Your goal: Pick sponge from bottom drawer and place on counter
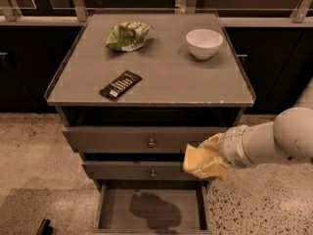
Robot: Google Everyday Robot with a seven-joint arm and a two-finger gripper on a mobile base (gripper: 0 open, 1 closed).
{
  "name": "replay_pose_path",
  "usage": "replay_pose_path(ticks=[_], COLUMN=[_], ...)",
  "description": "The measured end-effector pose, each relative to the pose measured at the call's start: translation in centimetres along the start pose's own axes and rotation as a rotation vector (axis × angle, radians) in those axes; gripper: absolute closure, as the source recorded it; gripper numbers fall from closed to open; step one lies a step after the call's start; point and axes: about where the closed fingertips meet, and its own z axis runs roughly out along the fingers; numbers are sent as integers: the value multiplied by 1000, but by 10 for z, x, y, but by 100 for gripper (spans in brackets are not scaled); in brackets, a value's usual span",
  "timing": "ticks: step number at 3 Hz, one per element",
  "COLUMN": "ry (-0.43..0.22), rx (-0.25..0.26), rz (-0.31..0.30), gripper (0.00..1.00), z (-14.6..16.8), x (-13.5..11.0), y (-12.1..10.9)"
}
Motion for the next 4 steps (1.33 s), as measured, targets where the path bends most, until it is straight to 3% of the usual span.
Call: replay_pose_path(ticks=[1,3,4], ry=[-20,-7,-46], rx=[26,76,67], rz=[-38,-225,-281], gripper=[100,100,100], z=[-9,-60,-79], x=[-13,-82,-108], y=[-7,-61,-91])
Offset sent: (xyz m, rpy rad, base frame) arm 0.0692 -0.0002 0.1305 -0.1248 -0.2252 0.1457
